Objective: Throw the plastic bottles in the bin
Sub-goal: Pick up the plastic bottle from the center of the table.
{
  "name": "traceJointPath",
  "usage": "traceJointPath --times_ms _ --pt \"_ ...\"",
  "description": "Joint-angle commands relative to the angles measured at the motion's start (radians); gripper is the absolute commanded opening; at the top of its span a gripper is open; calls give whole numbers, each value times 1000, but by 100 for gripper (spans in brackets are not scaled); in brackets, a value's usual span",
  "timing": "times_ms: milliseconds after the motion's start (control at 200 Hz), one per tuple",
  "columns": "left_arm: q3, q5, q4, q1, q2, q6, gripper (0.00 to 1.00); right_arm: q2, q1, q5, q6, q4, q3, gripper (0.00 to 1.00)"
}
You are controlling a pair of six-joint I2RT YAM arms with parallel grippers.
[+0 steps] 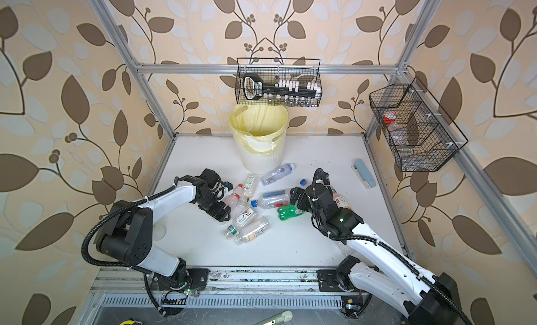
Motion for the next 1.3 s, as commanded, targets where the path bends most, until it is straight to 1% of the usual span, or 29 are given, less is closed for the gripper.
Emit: traceJointPath --times_ms 0,125,445,535,685,795,920,1280,1295 --pt "1 -19 -2 -10 -7 -4 91 -15 -2 18 12 -2 -17 100" --pt "-3 -41 7 -9 -13 -2 88 -16 -7 12 11 4 -20 100" --pt "-14 -70 13 -10 -11 6 76 -34 -16 7 10 3 -31 100" --pt "-12 -64 6 -10 -7 -2 67 -40 -17 5 9 4 -35 100" --pt "-4 -55 0 -10 -1 -10 65 -43 -17 2 12 5 -39 100" --pt "0 -61 -1 -10 4 -7 57 -45 -18 -1 13 4 -40 100" --pt "-1 -67 0 -10 -6 -5 53 -53 -18 2 15 2 -47 100" --pt "18 -113 -34 -1 -86 12 49 -60 -19 3 13 4 -56 100" --pt "19 -115 -34 1 -116 12 49 -60 -20 2 13 4 -56 100"
